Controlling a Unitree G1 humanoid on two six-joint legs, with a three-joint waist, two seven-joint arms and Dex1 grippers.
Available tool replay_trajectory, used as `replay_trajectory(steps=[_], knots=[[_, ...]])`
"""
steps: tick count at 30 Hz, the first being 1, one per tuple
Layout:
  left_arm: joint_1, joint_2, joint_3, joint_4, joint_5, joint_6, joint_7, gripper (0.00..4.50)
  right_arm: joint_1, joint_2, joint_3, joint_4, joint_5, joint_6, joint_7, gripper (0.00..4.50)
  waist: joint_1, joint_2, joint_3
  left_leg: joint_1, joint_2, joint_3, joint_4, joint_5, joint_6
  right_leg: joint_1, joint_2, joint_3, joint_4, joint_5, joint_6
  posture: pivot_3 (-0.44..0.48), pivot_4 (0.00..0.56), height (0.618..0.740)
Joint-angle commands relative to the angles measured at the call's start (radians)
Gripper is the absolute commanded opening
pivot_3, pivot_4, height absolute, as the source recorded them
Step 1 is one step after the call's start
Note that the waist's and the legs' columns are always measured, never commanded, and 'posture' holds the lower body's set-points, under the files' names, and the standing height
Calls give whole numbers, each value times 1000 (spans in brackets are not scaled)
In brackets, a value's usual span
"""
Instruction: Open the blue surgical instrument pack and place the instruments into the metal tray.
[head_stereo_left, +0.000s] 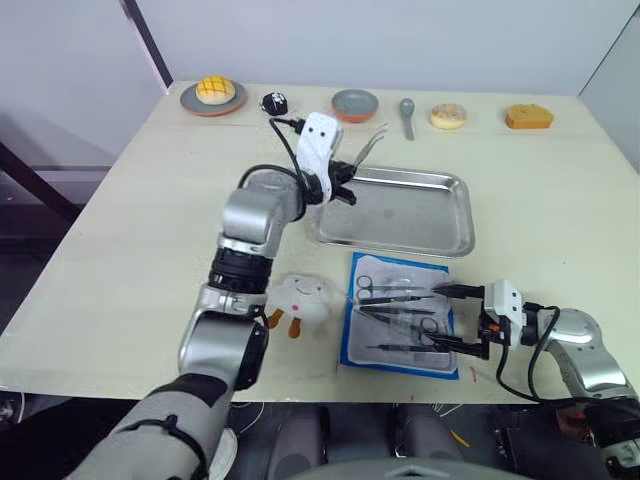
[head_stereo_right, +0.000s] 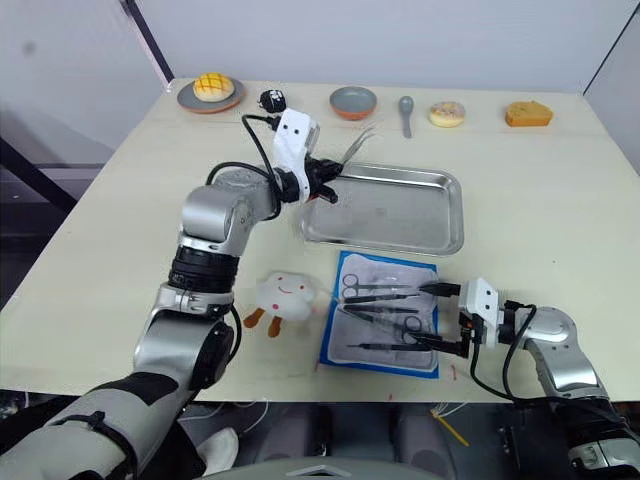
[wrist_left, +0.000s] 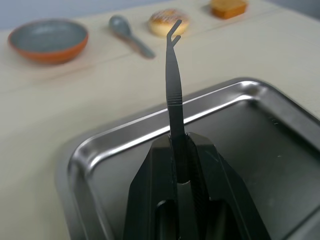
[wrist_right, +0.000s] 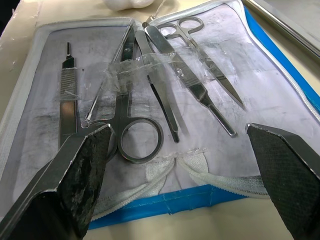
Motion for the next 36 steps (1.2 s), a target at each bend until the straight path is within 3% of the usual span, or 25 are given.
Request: replay_trajectory(steps=[1, 5, 12, 27, 28, 30, 32, 33, 36], knots=[[31, -56, 45, -76, 16, 54, 130, 24, 57, -10, 54, 60, -77, 28, -4, 4500, 1, 0, 0, 0, 0, 0, 0, 0, 0, 0, 0, 0, 0, 0, 0, 0, 150, 732], [69, -108, 67, -95, 40, 68, 236, 24, 61, -11, 52, 60, -78, 27, -4, 4500, 2, -1, 0, 0, 0, 0, 0, 0, 0, 0, 0, 0, 0, 0, 0, 0, 150, 732], [84, -138, 45, -32, 77, 66, 308, 24, 59, -6, 53, 65, -78, 24, -5, 4500, 2, -1, 0, 0, 0, 0, 0, 0, 0, 0, 0, 0, 0, 0, 0, 0, 150, 732], [114, -146, 30, 21, 97, 69, 332, 24, 69, 3, 58, 56, -76, 26, -14, 4500, 1, -1, -1, 0, 0, 0, 0, 0, 0, 0, 0, 0, -1, 0, 0, 0, 150, 732], [114, -147, 31, 20, 98, 70, 334, 878, 70, 3, 58, 55, -76, 26, -15, 4500, 2, -1, -1, 0, 0, 0, 0, 0, 0, 0, 0, 0, -1, 0, 0, 0, 150, 732], [113, -150, 30, 17, 99, 72, 336, 1566, 72, 3, 58, 54, -75, 26, -16, 4500, 1, -2, -2, 0, 0, 0, 0, 0, 0, 0, 0, 0, -1, 0, 0, 0, 150, 732], [109, -150, 23, 14, 106, 72, 337, 2530, 72, 4, 59, 53, -76, 27, -17, 4500, 0, -3, -3, 0, 0, 0, -1, 0, 0, 0, 0, 0, -1, 0, 0, 0, 150, 732], [107, -152, 22, 11, 106, 72, 339, 2841, 72, 4, 58, 53, -76, 26, -17, 4500, -1, -3, -3, 1, 0, 0, -1, 0, 0, 0, 0, 0, -1, 0, 0, 0, 150, 732], [102, -154, 23, -12, 106, 67, 342, 2841, 73, 3, 56, 53, -76, 25, -17, 4500, -1, -3, -3, 2, 0, 1, -2, 0, 0, 0, 0, 1, -1, 0, 0, 0, 150, 732]])
